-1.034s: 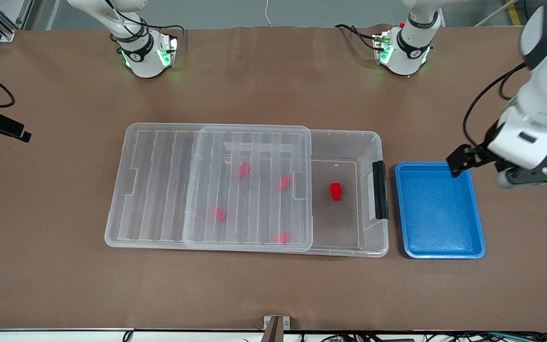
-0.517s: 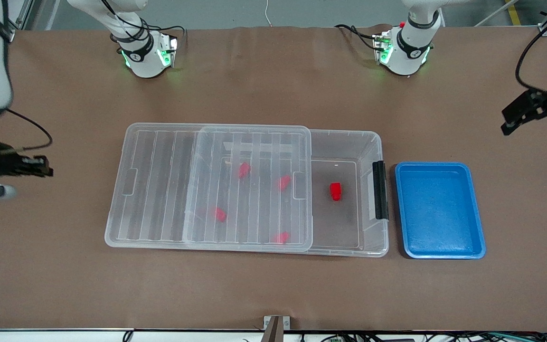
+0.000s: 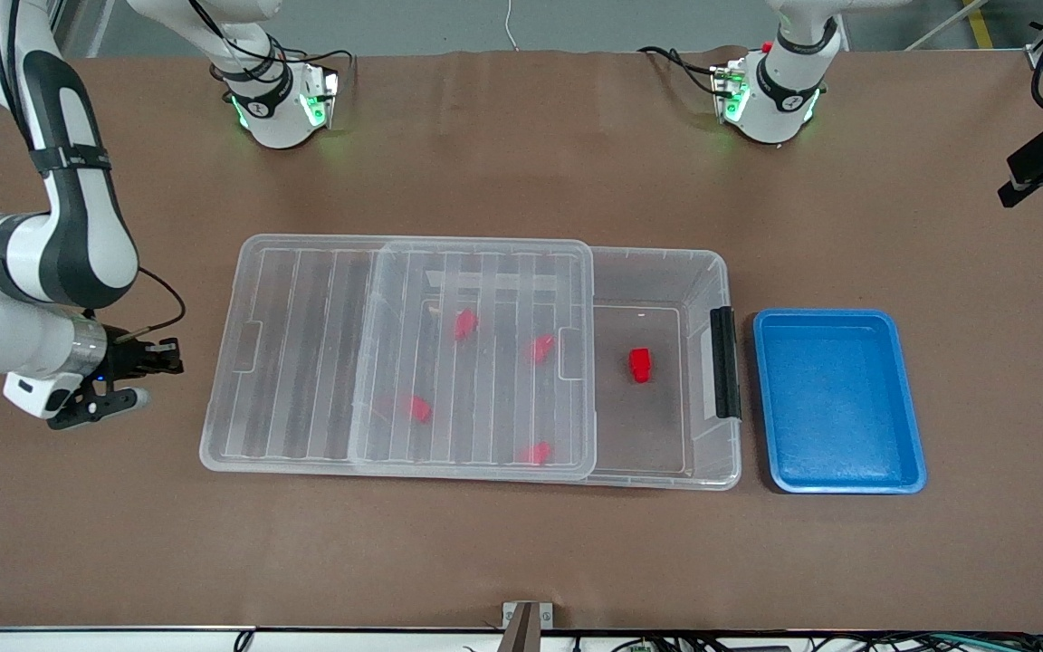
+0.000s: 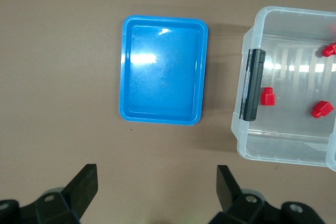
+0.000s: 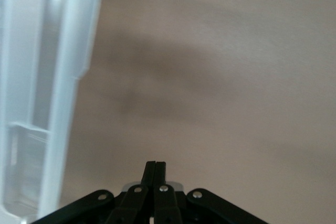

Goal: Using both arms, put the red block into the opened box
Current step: 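Move the right gripper to the clear lid's edge, then push the clear lid with the right gripper to close the box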

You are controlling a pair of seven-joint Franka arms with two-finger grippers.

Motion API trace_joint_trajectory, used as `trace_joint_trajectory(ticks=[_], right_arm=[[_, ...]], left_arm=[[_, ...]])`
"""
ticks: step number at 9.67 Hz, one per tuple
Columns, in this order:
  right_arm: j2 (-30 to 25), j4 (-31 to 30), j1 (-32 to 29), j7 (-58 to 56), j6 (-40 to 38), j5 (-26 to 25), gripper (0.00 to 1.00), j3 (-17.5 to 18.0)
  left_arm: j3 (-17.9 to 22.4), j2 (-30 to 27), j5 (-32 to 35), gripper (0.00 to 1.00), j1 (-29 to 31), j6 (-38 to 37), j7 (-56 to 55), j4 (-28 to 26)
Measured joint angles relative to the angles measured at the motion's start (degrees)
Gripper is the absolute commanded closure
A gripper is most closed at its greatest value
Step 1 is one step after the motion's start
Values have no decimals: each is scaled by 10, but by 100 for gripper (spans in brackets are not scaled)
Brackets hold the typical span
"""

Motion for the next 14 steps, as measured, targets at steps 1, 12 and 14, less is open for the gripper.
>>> trace_joint_trajectory(ticks=[1, 12, 14], right_arm=[[-2, 0, 5, 0, 0, 13, 100, 4], [11, -2, 98, 16, 27, 117, 100, 16], [17, -2, 124, 42, 48, 120, 100, 16]], left_arm=[[0, 0, 0, 0, -2, 0, 0, -2], [1, 1, 0, 0, -3, 2, 0, -7], [1, 1, 0, 0, -3, 2, 0, -7]])
